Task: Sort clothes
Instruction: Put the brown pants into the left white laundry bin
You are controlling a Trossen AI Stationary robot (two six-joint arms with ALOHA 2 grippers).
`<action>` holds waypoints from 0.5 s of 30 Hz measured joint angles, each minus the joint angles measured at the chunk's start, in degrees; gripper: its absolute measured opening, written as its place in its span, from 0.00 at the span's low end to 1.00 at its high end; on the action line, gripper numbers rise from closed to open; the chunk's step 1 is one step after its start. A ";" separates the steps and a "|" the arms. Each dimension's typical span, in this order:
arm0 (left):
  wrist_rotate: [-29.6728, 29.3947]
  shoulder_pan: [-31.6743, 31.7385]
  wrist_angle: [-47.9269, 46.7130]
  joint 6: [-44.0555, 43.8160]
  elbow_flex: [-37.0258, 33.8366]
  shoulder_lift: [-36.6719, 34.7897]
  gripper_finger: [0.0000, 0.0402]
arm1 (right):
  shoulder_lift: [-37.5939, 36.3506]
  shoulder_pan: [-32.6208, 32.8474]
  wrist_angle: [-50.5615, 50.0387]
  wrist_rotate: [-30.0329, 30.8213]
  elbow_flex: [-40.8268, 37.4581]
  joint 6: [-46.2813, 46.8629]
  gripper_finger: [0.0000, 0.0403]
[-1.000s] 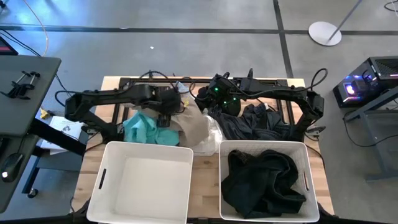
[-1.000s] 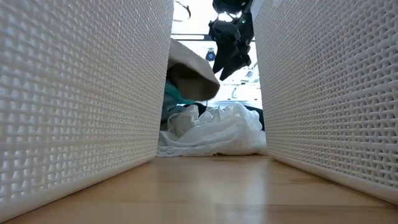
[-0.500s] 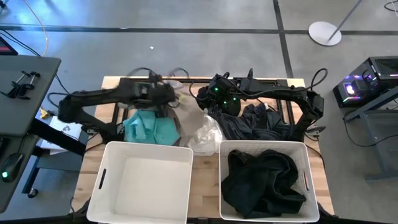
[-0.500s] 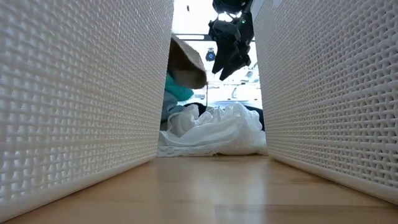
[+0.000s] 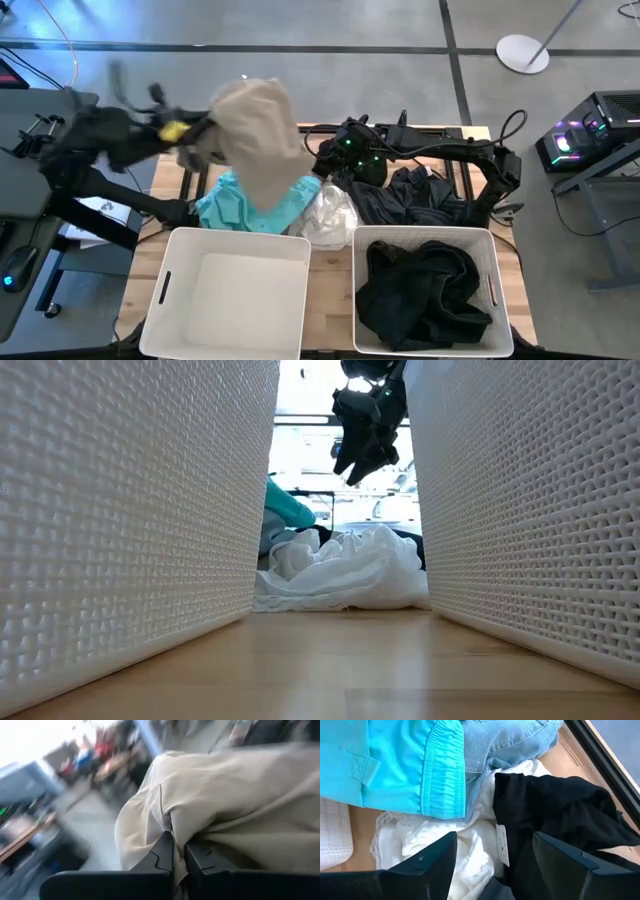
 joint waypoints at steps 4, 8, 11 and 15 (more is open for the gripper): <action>18.68 -3.92 4.35 0.24 0.59 -5.42 0.00 | 0.00 0.00 0.50 -0.02 0.00 1.52 0.62; 39.97 -6.23 8.74 -8.12 0.57 -7.50 0.00 | 0.00 0.00 0.23 -0.30 0.00 1.87 0.62; 52.49 -7.75 9.68 -10.95 -0.29 -6.79 0.00 | 0.00 0.00 0.38 -0.58 0.00 2.59 0.62; 53.99 -9.78 5.55 -13.80 -1.95 -3.92 0.00 | 0.00 0.00 1.15 -0.63 0.00 2.88 0.62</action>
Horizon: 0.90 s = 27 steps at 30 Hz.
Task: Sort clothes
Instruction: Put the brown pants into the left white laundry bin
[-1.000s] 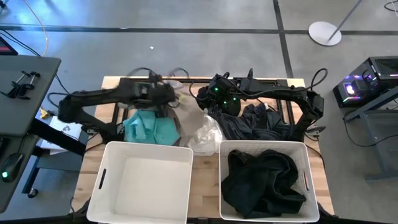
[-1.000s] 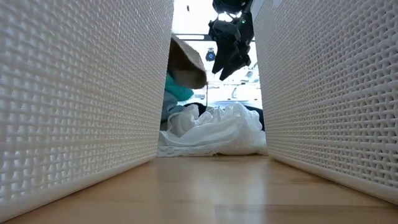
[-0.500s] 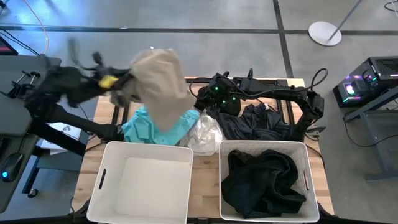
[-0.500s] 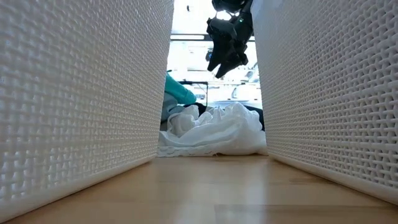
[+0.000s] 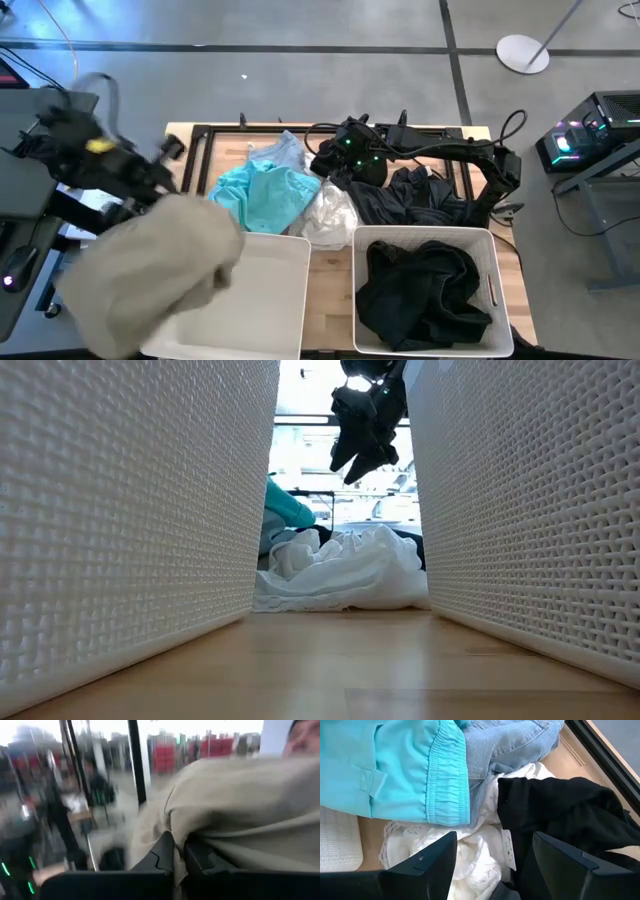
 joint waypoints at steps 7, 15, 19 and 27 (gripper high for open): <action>-11.68 -8.46 -6.72 -6.72 0.01 9.59 0.00 | 0.00 0.00 0.00 -0.44 0.00 -0.21 0.62; -25.93 -23.82 -18.99 -19.85 5.35 22.50 0.00 | 0.00 0.00 0.00 -0.44 0.00 -0.43 0.62; -32.78 -28.65 -29.04 -33.40 7.31 26.69 0.00 | 0.00 0.00 0.02 -0.44 0.00 -0.46 0.62; -34.47 -35.50 -42.58 -57.13 7.34 35.03 0.00 | 0.00 0.00 0.07 -0.44 0.00 -0.30 0.62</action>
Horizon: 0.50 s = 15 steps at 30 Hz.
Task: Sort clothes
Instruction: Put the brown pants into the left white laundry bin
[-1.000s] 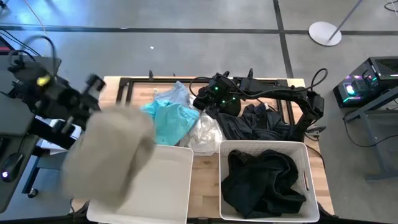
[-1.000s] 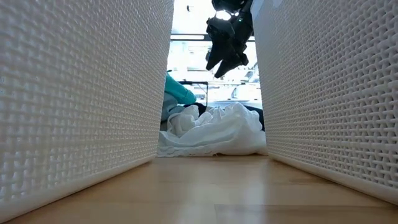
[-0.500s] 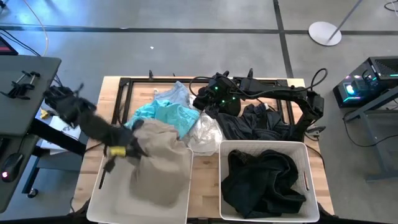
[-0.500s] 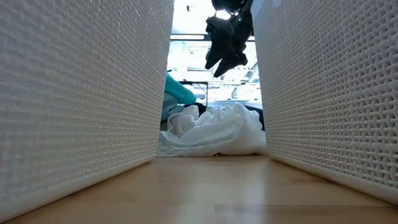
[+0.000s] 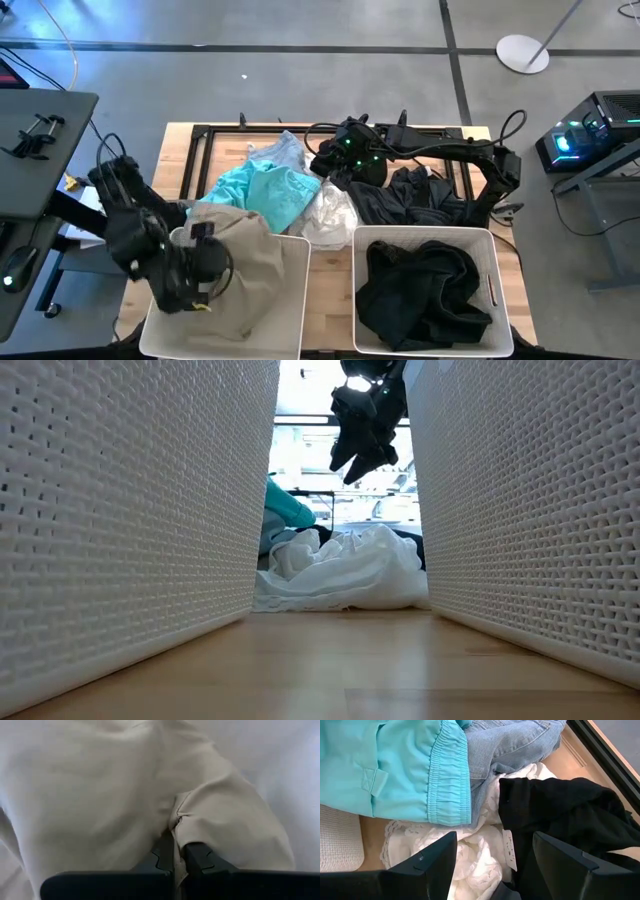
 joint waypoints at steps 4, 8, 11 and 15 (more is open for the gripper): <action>0.01 -1.48 -0.21 -9.84 -4.82 1.22 0.00 | 0.00 0.00 0.81 0.00 0.00 0.00 0.62; 3.08 -1.64 12.53 -13.35 -14.78 -1.45 0.00 | 0.00 0.00 1.99 0.00 0.00 0.05 0.62; 5.08 -2.10 24.51 -14.63 -22.37 -3.11 0.00 | 0.00 0.00 2.19 0.00 0.00 -0.15 0.62; 10.99 -2.13 34.49 -19.84 -31.02 -4.33 0.00 | 0.00 0.00 2.47 0.00 0.00 -1.12 0.62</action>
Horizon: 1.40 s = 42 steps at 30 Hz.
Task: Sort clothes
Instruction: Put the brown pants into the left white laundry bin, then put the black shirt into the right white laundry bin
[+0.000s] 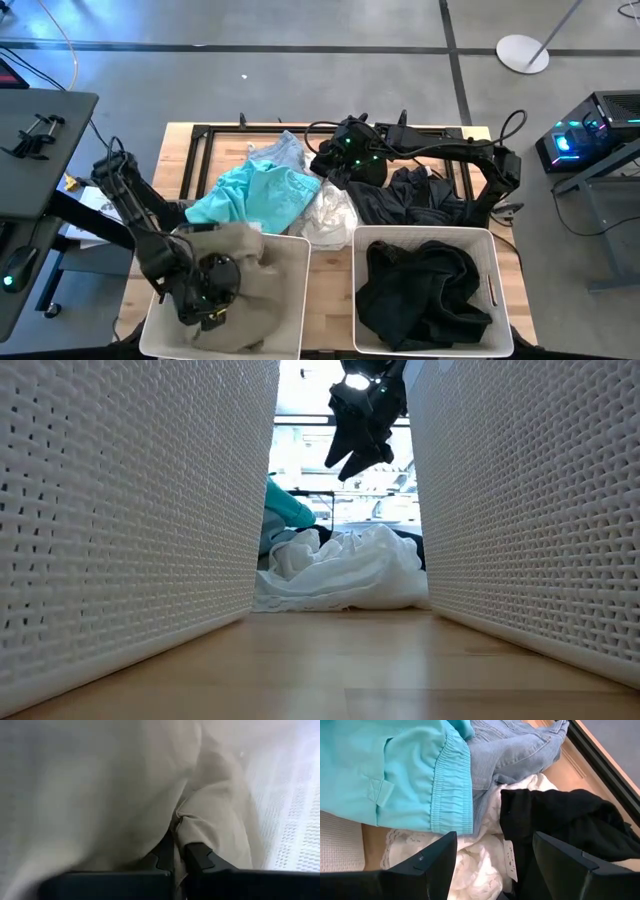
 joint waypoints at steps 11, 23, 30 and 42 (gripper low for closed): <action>15.11 0.02 24.38 -5.70 -13.24 -0.28 0.00 | 0.00 0.00 0.40 0.00 0.00 -0.12 0.62; 18.61 0.81 22.31 -9.19 -13.45 -1.28 0.14 | 0.00 0.01 0.42 0.00 -0.01 0.36 0.62; 16.25 1.16 22.85 -5.63 -13.45 -9.99 0.21 | 0.00 0.00 0.44 0.00 0.00 0.38 0.62; -14.52 1.71 28.80 31.85 -13.40 -27.26 0.22 | 0.00 0.00 0.46 -0.23 0.00 -0.12 0.62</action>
